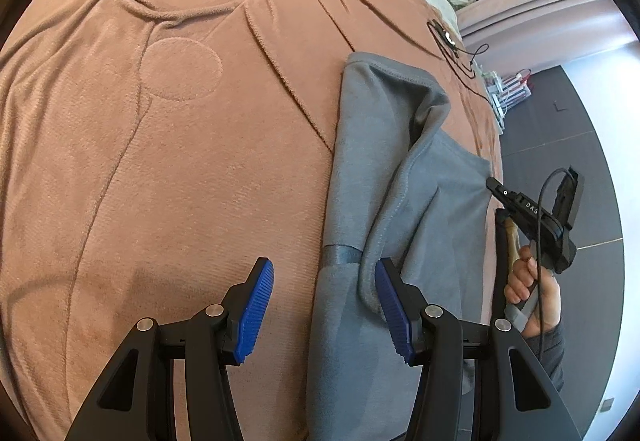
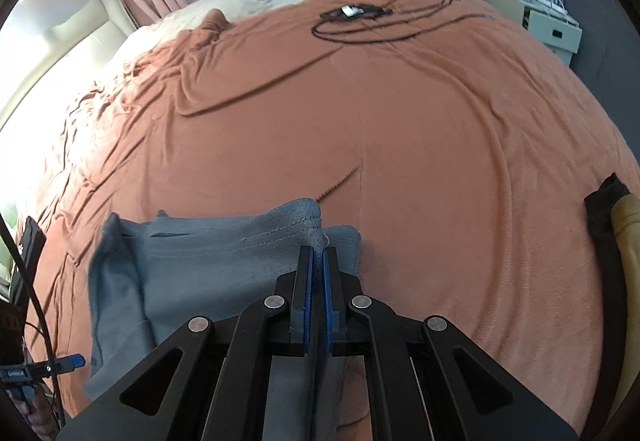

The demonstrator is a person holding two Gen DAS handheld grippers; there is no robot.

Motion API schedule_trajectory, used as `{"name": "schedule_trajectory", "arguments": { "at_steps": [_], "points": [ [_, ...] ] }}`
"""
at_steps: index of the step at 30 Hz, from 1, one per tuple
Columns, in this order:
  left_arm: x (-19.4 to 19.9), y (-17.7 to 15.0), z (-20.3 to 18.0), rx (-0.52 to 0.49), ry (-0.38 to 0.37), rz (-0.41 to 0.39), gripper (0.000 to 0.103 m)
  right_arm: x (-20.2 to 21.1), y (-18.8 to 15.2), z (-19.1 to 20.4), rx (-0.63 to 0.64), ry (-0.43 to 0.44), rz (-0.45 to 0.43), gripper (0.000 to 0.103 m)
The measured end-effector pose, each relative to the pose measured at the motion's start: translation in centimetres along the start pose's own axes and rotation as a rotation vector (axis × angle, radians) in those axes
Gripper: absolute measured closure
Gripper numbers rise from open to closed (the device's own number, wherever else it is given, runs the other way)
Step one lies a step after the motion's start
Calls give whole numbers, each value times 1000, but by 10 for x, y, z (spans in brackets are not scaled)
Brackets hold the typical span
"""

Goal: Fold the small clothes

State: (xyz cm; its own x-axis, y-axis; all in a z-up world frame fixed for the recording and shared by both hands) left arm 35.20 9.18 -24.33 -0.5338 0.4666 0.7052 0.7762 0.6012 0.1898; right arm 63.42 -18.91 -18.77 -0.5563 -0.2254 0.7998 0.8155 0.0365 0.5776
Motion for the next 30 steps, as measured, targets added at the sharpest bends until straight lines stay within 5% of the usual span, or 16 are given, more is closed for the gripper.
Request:
{"name": "schedule_trajectory", "arguments": {
  "at_steps": [3,7,18,30],
  "points": [
    [-2,-1,-1,-2,2,0,48,3,2,-2,-23,-4,21,97],
    [-4,-2,-4,5,-2,-2,48,15,-1,0,24,19,10,60],
    [-10,-13,-18,-14,-34,12,48,26,-41,-21,-43,203,66,59],
    [-19,-29,-40,-18,-82,53,48,5,-46,-55,-203,380,119,67]
  ]
}}
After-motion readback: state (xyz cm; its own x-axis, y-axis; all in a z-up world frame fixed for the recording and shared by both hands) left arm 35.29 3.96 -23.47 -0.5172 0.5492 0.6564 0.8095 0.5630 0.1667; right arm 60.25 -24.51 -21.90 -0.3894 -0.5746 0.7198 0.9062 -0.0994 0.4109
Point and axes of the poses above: each gripper's, at about its wrist camera, not at the fingertips, and x roughly against the way its jaws point, z to its left, y to its top, the point moved 9 cm from there along -x, roughly the way its jaws point, and after that the axes turned 4 degrees about -y, right-handed, at the moved point
